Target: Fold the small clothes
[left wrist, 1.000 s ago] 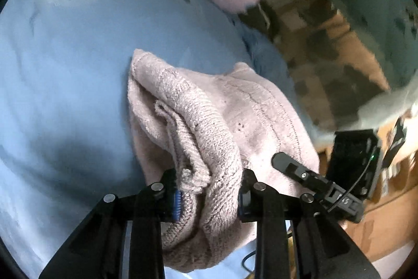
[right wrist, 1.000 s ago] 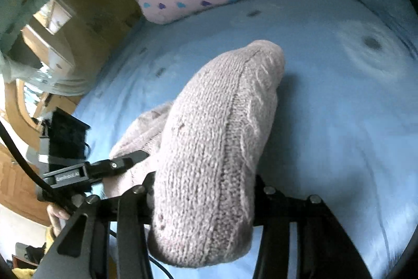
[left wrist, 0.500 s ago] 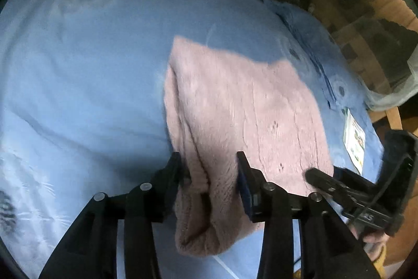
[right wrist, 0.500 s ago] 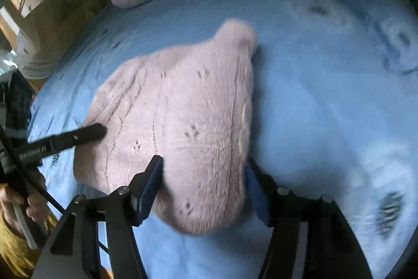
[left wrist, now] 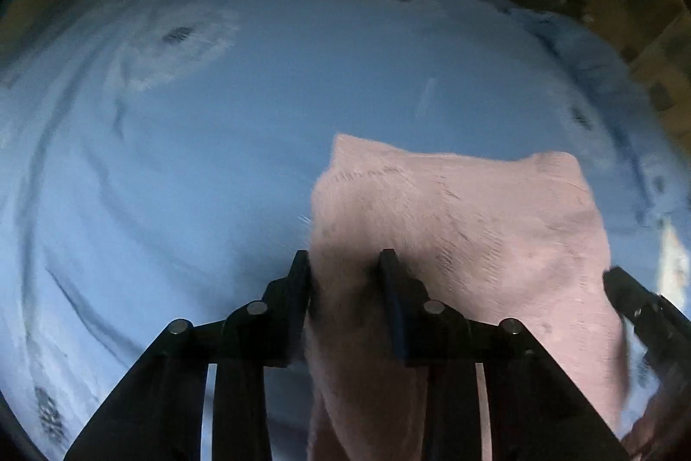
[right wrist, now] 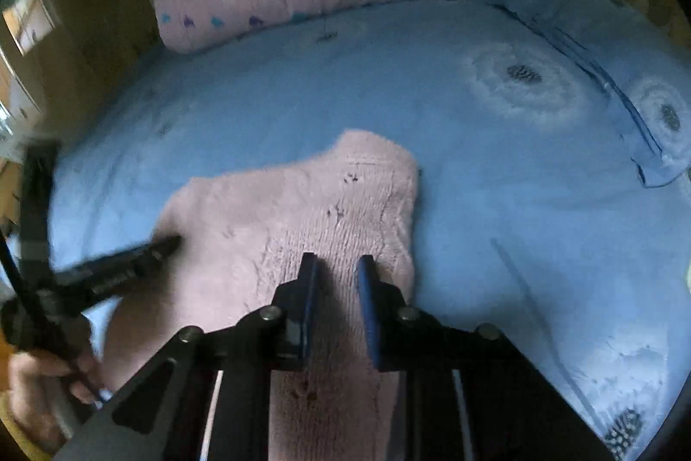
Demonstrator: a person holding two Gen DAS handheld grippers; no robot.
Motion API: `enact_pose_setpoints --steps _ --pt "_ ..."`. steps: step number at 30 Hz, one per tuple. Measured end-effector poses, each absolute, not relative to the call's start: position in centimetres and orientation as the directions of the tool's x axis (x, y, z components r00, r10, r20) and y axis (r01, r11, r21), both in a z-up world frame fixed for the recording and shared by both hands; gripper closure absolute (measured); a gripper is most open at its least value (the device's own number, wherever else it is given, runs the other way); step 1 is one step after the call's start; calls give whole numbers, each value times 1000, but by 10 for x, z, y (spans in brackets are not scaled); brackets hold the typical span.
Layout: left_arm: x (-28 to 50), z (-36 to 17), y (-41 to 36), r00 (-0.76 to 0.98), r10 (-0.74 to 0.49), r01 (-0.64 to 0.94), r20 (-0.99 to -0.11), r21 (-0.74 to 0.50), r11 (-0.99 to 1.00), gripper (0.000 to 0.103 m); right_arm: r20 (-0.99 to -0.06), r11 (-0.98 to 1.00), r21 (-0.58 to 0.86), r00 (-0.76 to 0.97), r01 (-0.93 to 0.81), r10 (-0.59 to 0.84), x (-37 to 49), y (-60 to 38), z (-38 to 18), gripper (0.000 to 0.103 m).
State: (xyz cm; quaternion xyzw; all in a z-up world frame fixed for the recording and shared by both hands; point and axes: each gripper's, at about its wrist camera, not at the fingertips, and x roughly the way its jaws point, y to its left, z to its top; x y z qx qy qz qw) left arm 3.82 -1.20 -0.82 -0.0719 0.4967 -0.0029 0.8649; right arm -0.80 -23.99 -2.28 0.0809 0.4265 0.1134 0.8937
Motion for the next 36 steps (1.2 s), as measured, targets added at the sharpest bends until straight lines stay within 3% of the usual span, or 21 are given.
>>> enact_pose_setpoints --steps 6,14,22,24,29,36 --pt "48 -8 -1 499 -50 -31 -865 -75 997 78 -739 975 174 635 -140 224 -13 -226 -20 83" --pt "-13 32 -7 500 -127 100 -857 -89 991 78 -686 956 243 668 -163 288 -64 -250 11 81" --pt "-77 26 -19 432 -237 148 -870 -191 970 77 -716 952 251 629 -175 304 -115 -255 -3 78" --pt "-82 16 -23 435 -197 152 -878 -144 978 77 -724 948 260 614 -180 315 -122 -250 -11 77" --pt "-79 4 -18 453 -155 104 -878 -121 987 64 -767 939 278 541 -203 345 -120 -231 -43 75" --pt "-98 14 -17 477 -141 67 -867 -124 990 64 -737 921 340 555 -190 386 -132 -239 -34 66"
